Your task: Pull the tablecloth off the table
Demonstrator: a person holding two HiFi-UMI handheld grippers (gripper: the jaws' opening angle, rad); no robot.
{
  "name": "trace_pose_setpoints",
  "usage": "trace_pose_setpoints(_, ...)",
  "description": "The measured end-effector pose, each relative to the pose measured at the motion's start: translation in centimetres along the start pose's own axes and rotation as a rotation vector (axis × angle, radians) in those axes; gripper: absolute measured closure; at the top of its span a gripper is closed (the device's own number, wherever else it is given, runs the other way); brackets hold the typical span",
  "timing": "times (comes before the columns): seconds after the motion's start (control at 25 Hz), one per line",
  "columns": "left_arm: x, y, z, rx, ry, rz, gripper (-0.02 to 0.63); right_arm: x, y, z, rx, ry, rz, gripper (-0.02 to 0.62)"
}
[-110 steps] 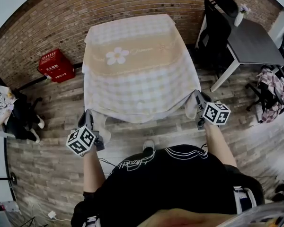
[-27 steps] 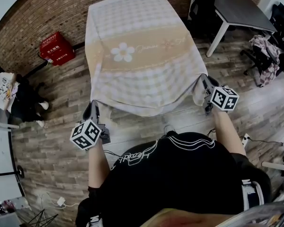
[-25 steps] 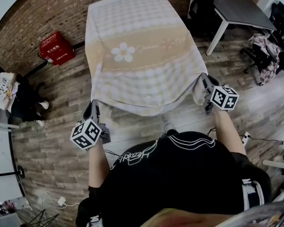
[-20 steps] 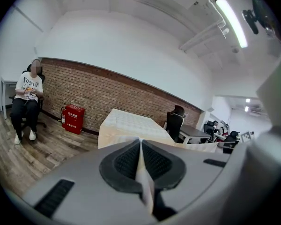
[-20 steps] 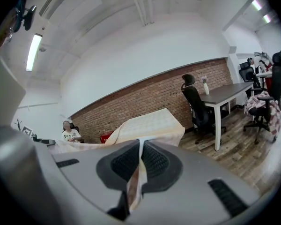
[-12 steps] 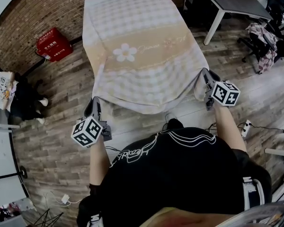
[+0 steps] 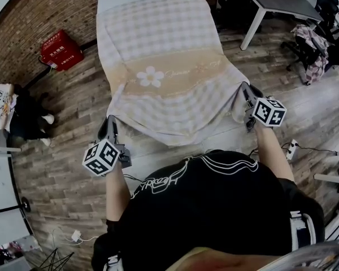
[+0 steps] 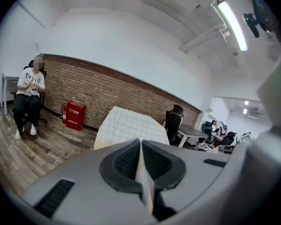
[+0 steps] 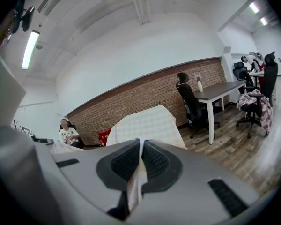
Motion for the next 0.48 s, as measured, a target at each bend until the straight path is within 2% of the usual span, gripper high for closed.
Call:
trace_pose_setpoints(0.2, -0.1, 0.6, -0.4, -0.016, -0.017, -0.007, 0.598, 0.0, 0.4, 0.3, -0.008, -0.014, 0.01, 0.597)
trace_pose_setpoints(0.48, 3.0, 1.2, -0.8, -0.033, -0.034, -0.012, 0.598, 1.8, 0.2, -0.7, -0.034, -0.075, 0.032, 0.597)
Point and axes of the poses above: the fingertips, and each gripper's own axes: z forward along the fingers, x to its right, y out of its underside, the point moved 10 cm from there along -z, backward along the fingers, and after that the axes turned 4 degrees about -z, right-handed, at the moved point
